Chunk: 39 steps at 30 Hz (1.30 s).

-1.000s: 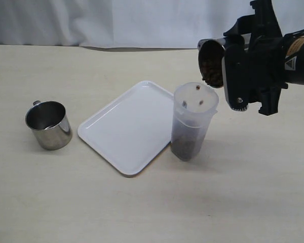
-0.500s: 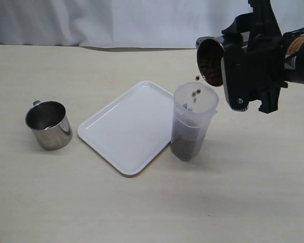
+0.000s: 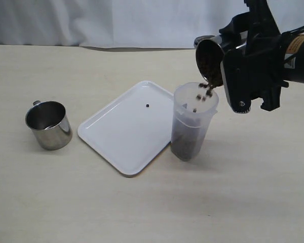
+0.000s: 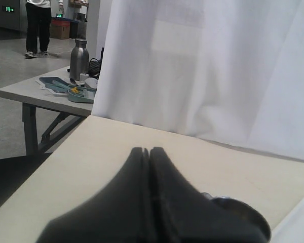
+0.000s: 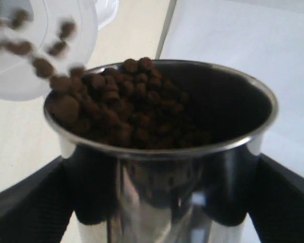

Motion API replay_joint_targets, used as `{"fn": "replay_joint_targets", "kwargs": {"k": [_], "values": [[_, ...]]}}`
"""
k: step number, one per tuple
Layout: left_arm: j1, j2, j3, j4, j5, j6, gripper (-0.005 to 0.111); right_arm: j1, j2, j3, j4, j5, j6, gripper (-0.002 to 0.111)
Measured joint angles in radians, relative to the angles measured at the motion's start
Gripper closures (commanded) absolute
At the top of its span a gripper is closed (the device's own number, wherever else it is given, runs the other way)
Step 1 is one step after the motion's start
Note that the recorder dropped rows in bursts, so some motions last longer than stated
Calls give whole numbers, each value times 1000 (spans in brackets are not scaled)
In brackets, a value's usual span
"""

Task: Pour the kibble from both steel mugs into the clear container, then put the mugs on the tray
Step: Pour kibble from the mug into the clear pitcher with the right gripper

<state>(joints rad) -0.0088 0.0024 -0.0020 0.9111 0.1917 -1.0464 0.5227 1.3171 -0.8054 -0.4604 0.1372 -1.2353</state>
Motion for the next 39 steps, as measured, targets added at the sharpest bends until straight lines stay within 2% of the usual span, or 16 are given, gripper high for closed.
{"fn": "replay_joint_targets", "kwargs": {"k": [39], "values": [[0,0,0,0,0,0,107,0,0,0,-54,-62,-81,103]]}}
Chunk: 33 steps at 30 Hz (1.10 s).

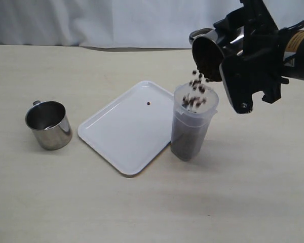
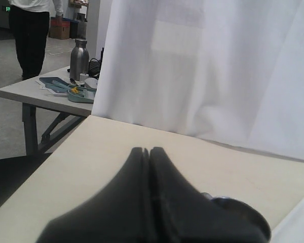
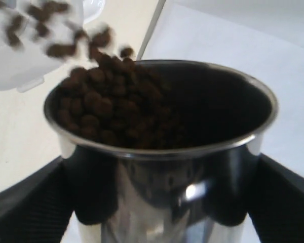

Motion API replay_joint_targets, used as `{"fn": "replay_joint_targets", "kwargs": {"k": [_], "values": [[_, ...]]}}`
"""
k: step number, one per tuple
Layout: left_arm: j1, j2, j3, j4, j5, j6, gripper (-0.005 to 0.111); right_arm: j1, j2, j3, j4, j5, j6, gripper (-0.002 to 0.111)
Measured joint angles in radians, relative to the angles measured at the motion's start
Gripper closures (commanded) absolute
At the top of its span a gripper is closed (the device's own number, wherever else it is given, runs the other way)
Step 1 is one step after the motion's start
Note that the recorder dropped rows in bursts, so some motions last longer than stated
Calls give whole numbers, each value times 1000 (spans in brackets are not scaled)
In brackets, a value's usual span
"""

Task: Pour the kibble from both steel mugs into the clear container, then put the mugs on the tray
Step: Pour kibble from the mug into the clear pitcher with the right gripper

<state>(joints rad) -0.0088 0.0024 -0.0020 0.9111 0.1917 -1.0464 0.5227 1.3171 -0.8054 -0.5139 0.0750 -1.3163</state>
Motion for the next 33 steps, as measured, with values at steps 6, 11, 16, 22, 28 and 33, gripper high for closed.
{"fn": "replay_joint_targets", "kwargs": {"k": [6,11,16,22,28,33], "values": [[0,0,0,0,0,0,107,0,0,0,0,-2,-35,103],[0,0,0,0,0,0,107,0,0,0,0,-11,-53,103],[0,0,0,0,0,0,107,0,0,0,0,-16,-78,103],[0,0,0,0,0,0,107,0,0,0,0,-19,-105,103],[0,0,0,0,0,0,107,0,0,0,-4,-19,-131,103],[0,0,0,0,0,0,107,0,0,0,-37,-25,-136,103]]}}
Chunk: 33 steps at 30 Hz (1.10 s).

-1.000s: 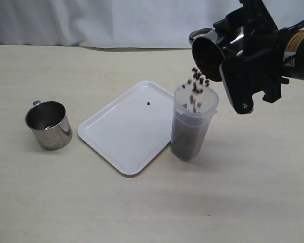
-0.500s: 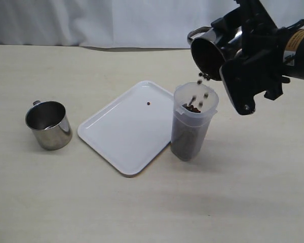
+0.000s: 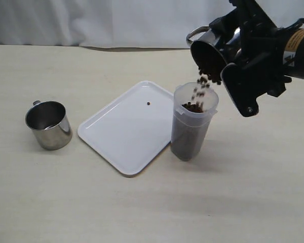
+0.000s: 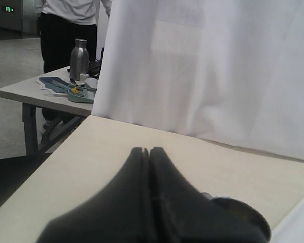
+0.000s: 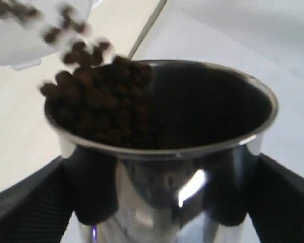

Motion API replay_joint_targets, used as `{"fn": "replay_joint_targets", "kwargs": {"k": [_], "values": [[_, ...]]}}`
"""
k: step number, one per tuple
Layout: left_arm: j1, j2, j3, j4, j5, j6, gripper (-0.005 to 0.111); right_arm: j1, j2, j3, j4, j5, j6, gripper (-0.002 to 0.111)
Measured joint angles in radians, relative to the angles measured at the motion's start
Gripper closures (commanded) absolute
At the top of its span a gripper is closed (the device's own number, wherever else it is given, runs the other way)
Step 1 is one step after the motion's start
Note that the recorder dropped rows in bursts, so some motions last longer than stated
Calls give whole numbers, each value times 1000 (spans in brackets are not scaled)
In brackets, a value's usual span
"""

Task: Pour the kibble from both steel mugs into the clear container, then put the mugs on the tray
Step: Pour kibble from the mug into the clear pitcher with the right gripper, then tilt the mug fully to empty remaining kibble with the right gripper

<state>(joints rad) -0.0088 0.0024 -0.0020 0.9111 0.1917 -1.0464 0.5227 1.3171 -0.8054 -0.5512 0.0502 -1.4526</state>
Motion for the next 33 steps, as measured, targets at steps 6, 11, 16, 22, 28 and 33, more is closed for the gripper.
{"fn": "replay_joint_targets", "kwargs": {"k": [6,11,16,22,28,33], "values": [[0,0,0,0,0,0,107,0,0,0,-7,-9,-2,103],[0,0,0,0,0,0,107,0,0,0,-16,-22,-2,103],[0,0,0,0,0,0,107,0,0,0,-55,-26,-2,103],[0,0,0,0,0,0,107,0,0,0,-59,-29,-20,103],[0,0,0,0,0,0,107,0,0,0,-77,-50,-27,103],[0,0,0,0,0,0,107,0,0,0,-114,-55,-30,103]]}}
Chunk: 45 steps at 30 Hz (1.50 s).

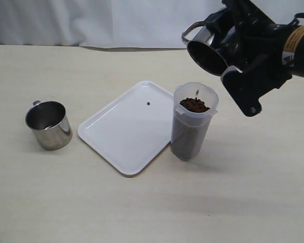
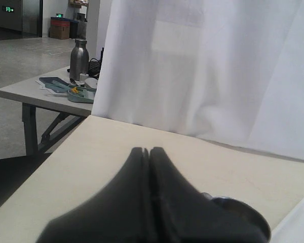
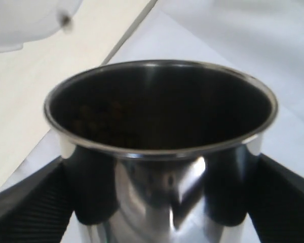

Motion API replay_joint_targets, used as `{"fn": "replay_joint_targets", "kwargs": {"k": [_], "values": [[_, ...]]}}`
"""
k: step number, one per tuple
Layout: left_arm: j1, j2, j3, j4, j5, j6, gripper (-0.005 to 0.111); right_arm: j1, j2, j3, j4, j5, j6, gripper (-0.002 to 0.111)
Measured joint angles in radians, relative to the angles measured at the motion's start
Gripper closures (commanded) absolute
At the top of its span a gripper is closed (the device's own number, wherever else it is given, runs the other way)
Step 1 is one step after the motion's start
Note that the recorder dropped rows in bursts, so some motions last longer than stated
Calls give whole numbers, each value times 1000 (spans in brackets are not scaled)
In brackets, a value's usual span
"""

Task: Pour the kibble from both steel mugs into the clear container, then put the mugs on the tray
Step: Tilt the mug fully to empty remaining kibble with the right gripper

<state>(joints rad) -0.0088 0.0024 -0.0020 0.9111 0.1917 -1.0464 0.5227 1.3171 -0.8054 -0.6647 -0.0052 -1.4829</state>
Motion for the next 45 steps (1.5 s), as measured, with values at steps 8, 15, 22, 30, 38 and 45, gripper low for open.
{"fn": "replay_joint_targets", "kwargs": {"k": [8,15,22,30,38,45], "values": [[0,0,0,0,0,0,107,0,0,0,-17,-28,-3,103],[0,0,0,0,0,0,107,0,0,0,-42,-47,-3,103],[0,0,0,0,0,0,107,0,0,0,-98,-47,-7,103],[0,0,0,0,0,0,107,0,0,0,-148,-48,-15,103],[0,0,0,0,0,0,107,0,-9,0,-207,-51,-15,103],[0,0,0,0,0,0,107,0,-35,0,-301,-32,-15,103]]}}
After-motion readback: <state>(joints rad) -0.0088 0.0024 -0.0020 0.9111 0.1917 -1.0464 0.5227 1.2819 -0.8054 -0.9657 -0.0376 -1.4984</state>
